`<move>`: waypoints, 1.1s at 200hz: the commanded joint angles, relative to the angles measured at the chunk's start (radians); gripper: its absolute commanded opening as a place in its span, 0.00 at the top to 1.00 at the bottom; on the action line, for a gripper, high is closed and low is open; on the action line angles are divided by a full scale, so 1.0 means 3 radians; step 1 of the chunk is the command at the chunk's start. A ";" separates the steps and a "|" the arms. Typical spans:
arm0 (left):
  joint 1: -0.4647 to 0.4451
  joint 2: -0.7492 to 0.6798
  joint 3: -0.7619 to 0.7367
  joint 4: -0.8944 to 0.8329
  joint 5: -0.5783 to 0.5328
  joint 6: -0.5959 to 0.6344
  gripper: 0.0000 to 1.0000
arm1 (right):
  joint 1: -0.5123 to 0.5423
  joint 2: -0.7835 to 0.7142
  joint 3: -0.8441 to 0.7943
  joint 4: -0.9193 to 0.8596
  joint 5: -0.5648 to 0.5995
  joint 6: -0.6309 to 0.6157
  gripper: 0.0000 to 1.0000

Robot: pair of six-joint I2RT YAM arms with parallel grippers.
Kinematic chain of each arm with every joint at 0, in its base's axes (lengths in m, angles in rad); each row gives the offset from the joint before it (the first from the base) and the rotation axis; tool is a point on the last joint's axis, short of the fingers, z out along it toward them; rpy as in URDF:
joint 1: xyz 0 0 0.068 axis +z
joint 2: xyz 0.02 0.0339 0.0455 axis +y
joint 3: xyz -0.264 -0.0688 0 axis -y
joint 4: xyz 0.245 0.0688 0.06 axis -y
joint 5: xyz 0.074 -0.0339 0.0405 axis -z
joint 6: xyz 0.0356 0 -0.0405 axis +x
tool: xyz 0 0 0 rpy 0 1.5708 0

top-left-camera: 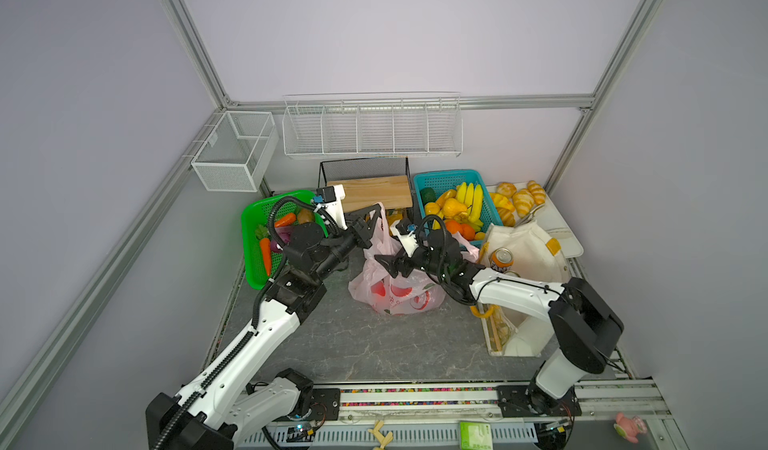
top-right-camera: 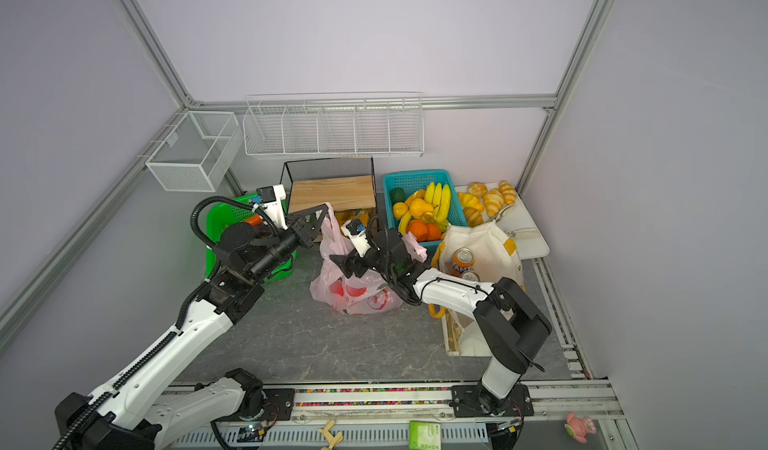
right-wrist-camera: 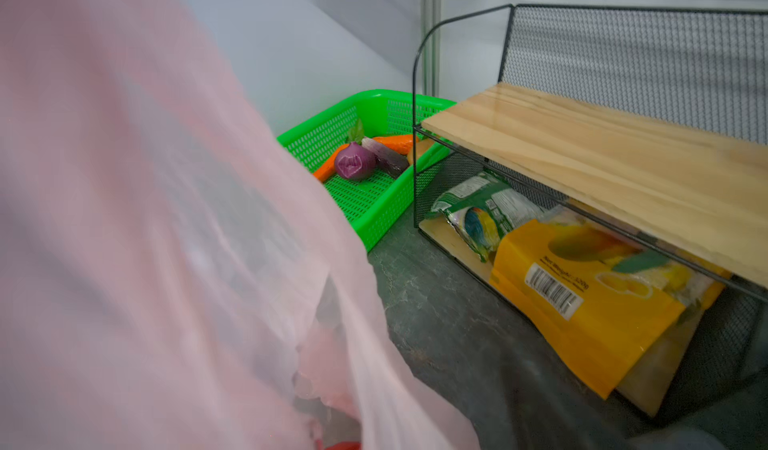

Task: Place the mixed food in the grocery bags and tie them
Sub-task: 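Pull the handles apart with both grippers, holding the bag open upright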

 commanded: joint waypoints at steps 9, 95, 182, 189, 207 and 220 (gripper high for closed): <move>0.0042 0.0033 0.0072 0.0043 -0.0068 0.0061 1.00 | 0.0022 -0.0393 0.0357 -0.0864 0.0267 -0.0142 0.10; 0.0130 0.0072 0.0072 -0.0003 -0.0111 0.0134 1.00 | 0.0051 -0.0866 0.1637 -0.2691 0.0272 -0.0585 0.12; 0.0246 0.0063 0.0089 -0.0032 -0.0073 0.0114 1.00 | -0.0552 -0.2415 0.0197 -0.2903 0.0272 -0.0501 0.11; 0.0263 0.0052 0.0089 -0.0042 -0.0081 0.0112 1.00 | -0.0591 -0.2499 0.0041 -0.2766 0.0154 -0.0483 0.11; 0.0280 0.0031 0.0084 -0.0061 -0.0106 0.0112 1.00 | -0.0663 -0.2660 -0.0381 -0.2309 -0.0010 -0.0484 0.10; 0.0290 0.0025 0.0080 -0.0071 -0.0104 0.0093 1.00 | -0.0730 -0.2691 -0.0690 -0.1906 -0.0058 -0.0481 0.07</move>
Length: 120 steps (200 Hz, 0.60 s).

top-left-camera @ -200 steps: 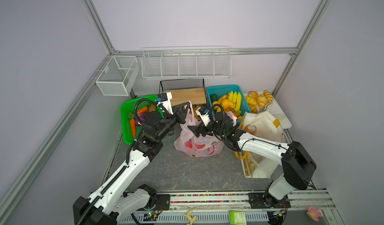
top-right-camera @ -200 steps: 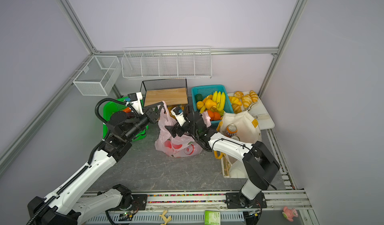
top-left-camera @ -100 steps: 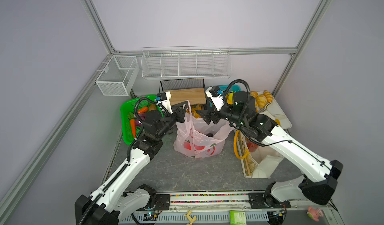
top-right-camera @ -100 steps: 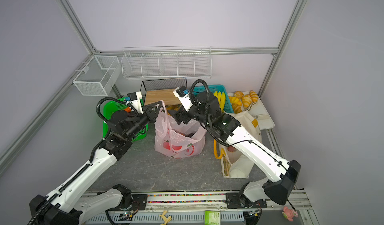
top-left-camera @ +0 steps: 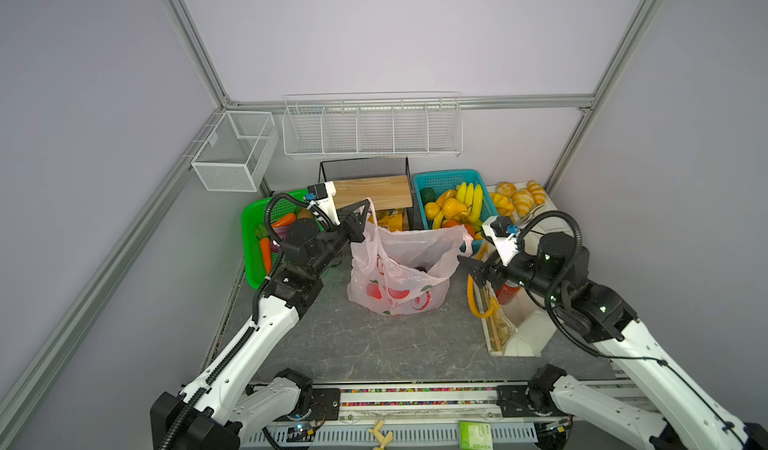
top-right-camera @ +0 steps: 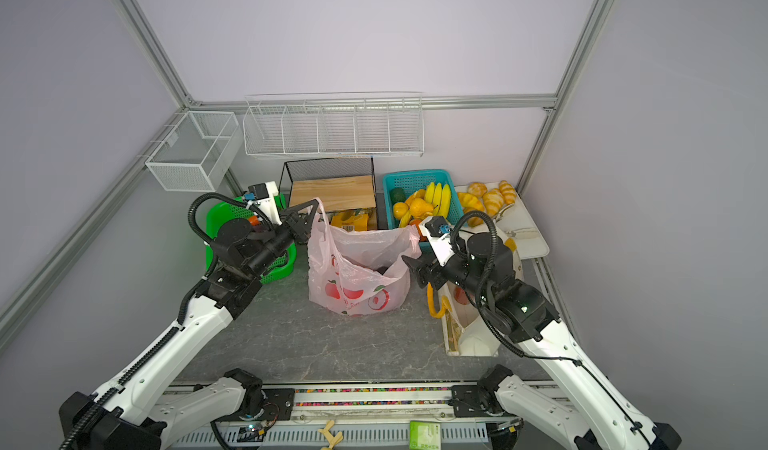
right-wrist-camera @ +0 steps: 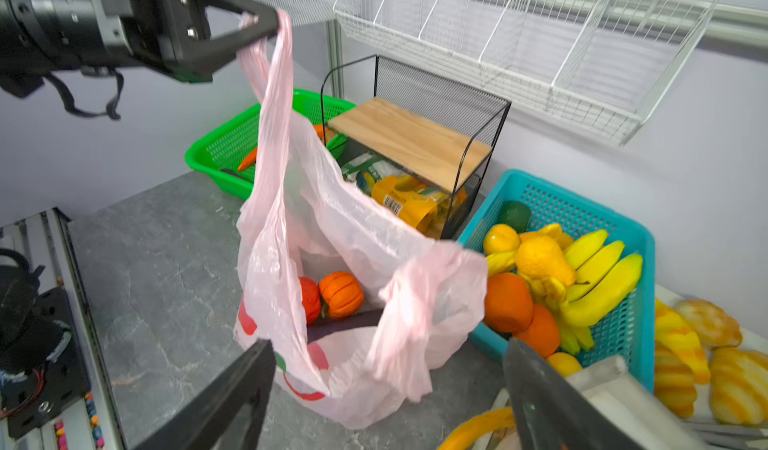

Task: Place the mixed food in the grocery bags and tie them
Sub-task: 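Pull the handles apart with both grippers, holding the bag open upright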

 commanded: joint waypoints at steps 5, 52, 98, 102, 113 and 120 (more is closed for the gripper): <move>0.0033 -0.0042 0.0078 -0.0054 -0.0030 0.0000 1.00 | -0.0127 -0.0032 -0.0530 0.0877 -0.0294 0.0015 0.05; 0.0066 -0.0027 0.0084 -0.0089 -0.0047 0.0001 1.00 | -0.0196 0.0187 -0.0918 0.1871 -0.0334 -0.0099 0.36; 0.0083 -0.0133 0.0125 -0.0248 -0.0266 0.0203 0.64 | -0.0196 0.0298 -0.0951 0.2208 -0.0401 -0.0074 0.76; 0.0087 -0.0159 0.0120 -0.0250 -0.0281 0.0252 0.59 | -0.0198 0.0308 -0.0938 0.2230 -0.0430 -0.0051 0.79; 0.0087 -0.0242 0.0111 -0.0248 -0.0298 0.0424 0.49 | -0.0196 0.0340 -0.0920 0.2291 -0.0496 0.0016 0.88; 0.0080 -0.0302 0.0105 -0.0234 -0.0294 0.0557 0.44 | -0.0199 0.0356 -0.0909 0.2321 -0.0515 0.0045 0.93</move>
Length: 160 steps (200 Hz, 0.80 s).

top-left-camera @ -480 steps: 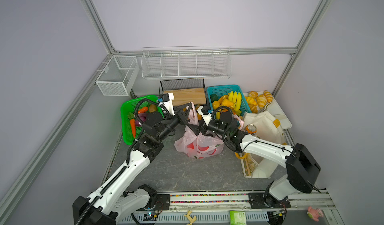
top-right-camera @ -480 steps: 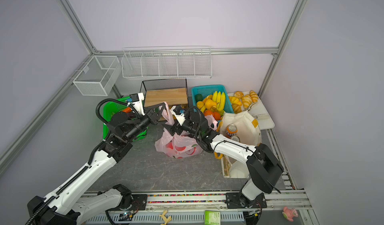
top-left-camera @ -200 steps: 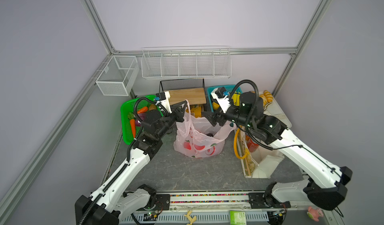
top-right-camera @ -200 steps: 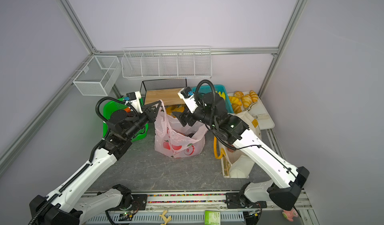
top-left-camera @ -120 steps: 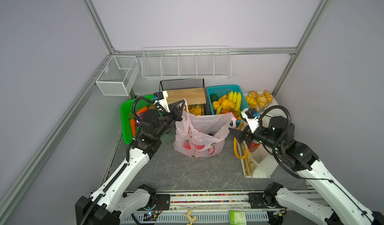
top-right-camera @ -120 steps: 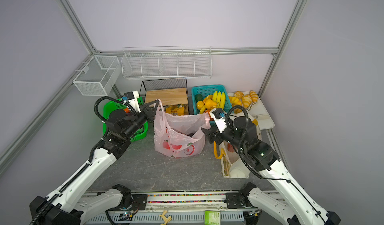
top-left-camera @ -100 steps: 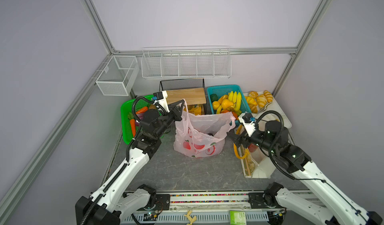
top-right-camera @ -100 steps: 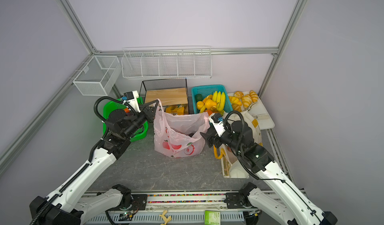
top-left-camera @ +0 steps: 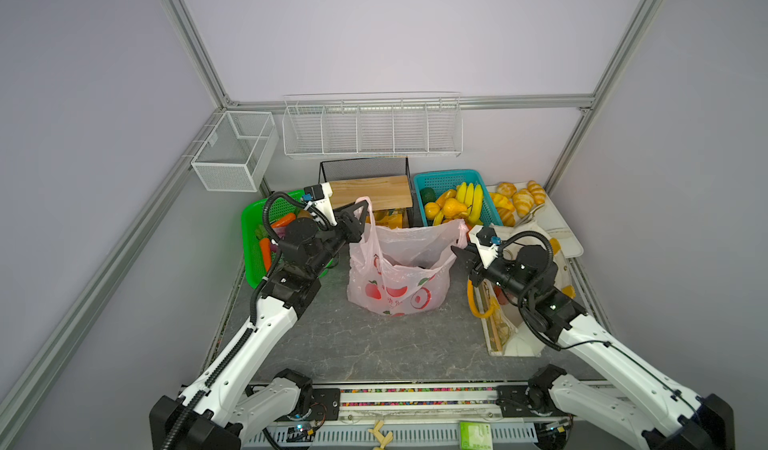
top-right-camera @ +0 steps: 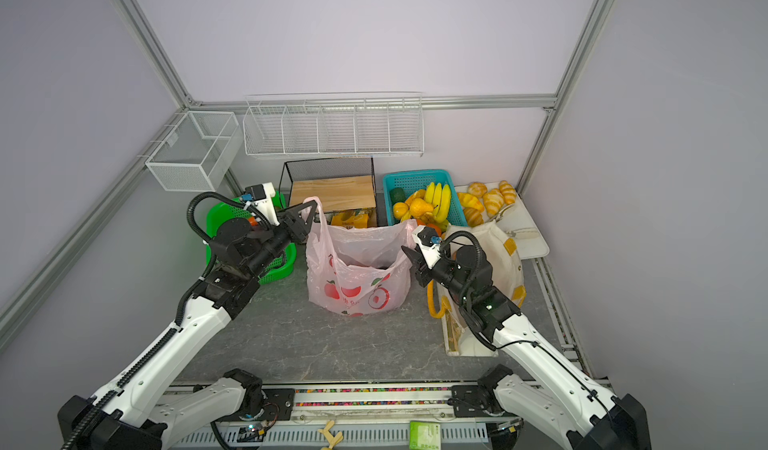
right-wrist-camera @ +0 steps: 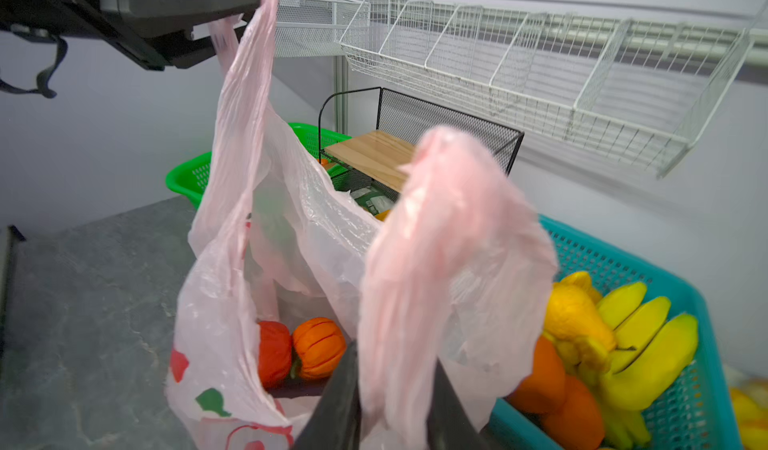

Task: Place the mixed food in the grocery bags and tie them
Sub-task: 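Pull the handles apart with both grippers, holding the bag open upright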

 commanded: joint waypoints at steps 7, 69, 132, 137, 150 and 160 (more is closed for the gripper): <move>0.0007 -0.0272 0.0078 0.0022 -0.0143 0.0433 0.42 | -0.0015 0.0060 0.0031 0.0375 -0.0195 0.0093 0.94; -0.0509 -0.0536 0.0263 -0.0090 0.0250 0.1606 0.33 | -0.0079 0.0178 0.0158 0.0361 -0.0419 0.0139 0.94; -0.0987 0.0444 0.1393 -0.1015 0.1612 0.2074 0.32 | -0.0266 0.0153 0.0177 0.0382 -0.0880 0.0332 0.93; -0.0989 0.0546 0.1509 -0.1088 0.1668 0.2076 0.32 | -0.0272 0.0147 0.0170 0.0381 -0.0899 0.0350 0.93; -0.0992 0.0772 0.1726 -0.1253 0.1770 0.2134 0.32 | -0.0289 0.0125 0.0143 0.0416 -0.0913 0.0387 0.92; -0.0990 0.0930 0.1843 -0.1323 0.1837 0.2205 0.31 | -0.0301 0.0117 0.0128 0.0435 -0.0927 0.0417 0.92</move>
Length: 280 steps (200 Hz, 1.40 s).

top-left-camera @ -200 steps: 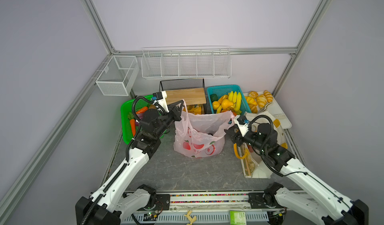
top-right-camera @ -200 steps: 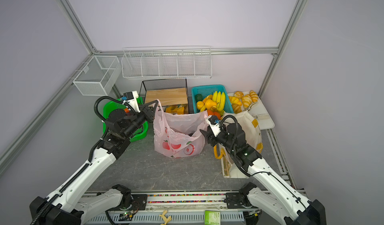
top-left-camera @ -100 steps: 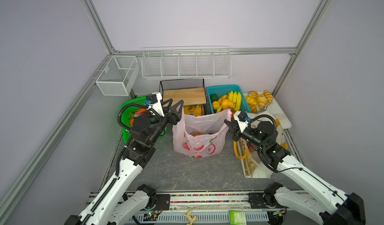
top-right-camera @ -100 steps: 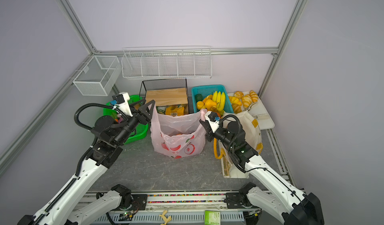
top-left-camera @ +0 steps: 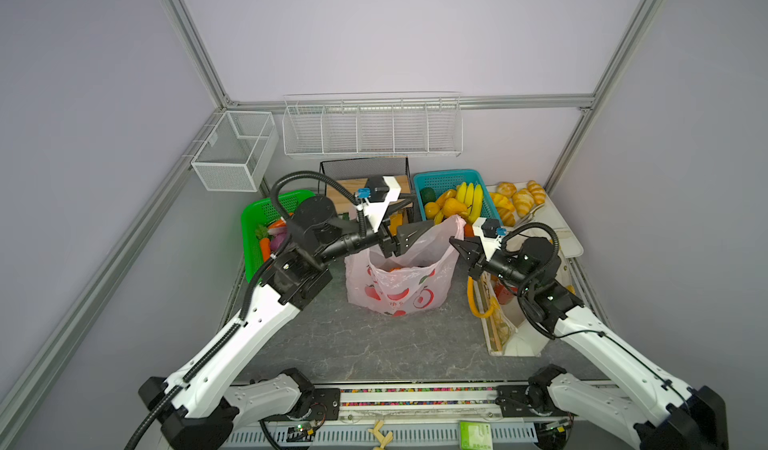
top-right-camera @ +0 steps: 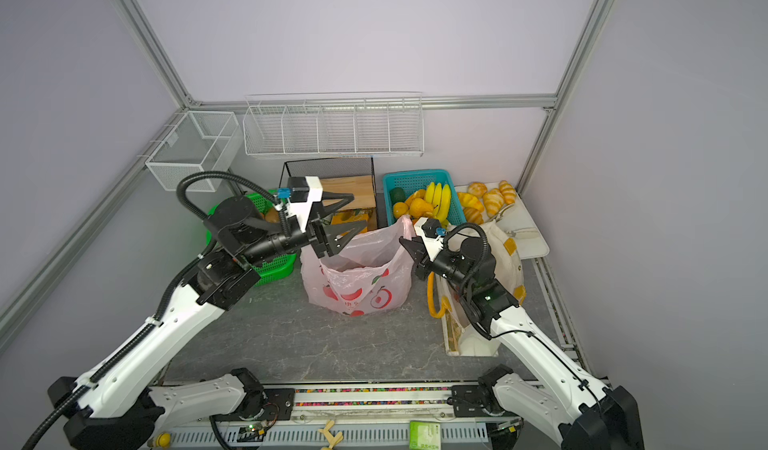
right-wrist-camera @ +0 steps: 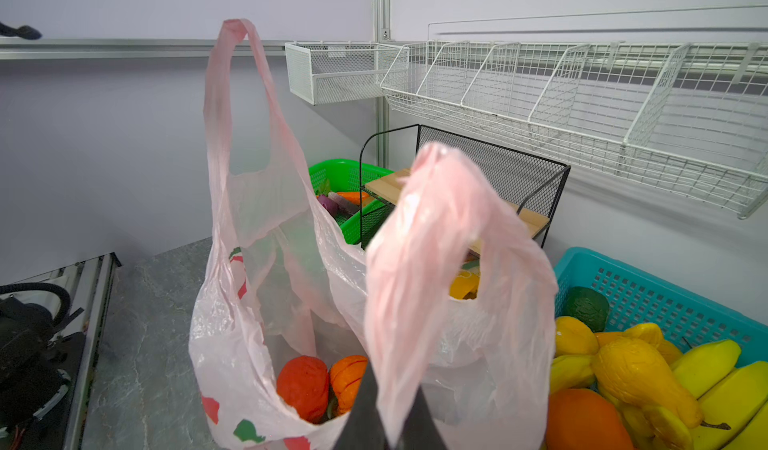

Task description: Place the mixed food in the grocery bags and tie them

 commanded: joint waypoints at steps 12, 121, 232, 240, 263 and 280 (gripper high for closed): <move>-0.0005 0.0465 0.0427 -0.0601 0.0514 0.0413 0.30 | -0.0051 -0.0064 0.0021 0.0207 -0.0180 0.0142 0.92; -0.0095 0.1421 0.1224 -0.0897 0.0827 0.0550 0.28 | -0.0062 -0.0053 0.0014 0.0205 -0.0160 0.0164 0.92; -0.0134 0.1487 0.0978 -0.0425 0.0766 0.0109 0.98 | -0.0062 -0.0185 -0.0040 0.0010 0.0155 0.0126 0.61; -0.0134 0.1435 0.0864 -0.0266 0.0710 -0.0035 1.00 | -0.0051 -0.0251 -0.0098 -0.0007 0.0345 0.0118 0.49; -0.0134 0.1305 0.0616 0.0119 0.0552 -0.0457 1.00 | 0.0056 -0.0380 -0.0293 0.0126 0.0899 0.0035 0.18; -0.0134 0.1234 0.0495 0.0289 0.0492 -0.0721 1.00 | 0.0215 -0.0403 -0.0362 0.0288 0.1211 -0.0015 0.01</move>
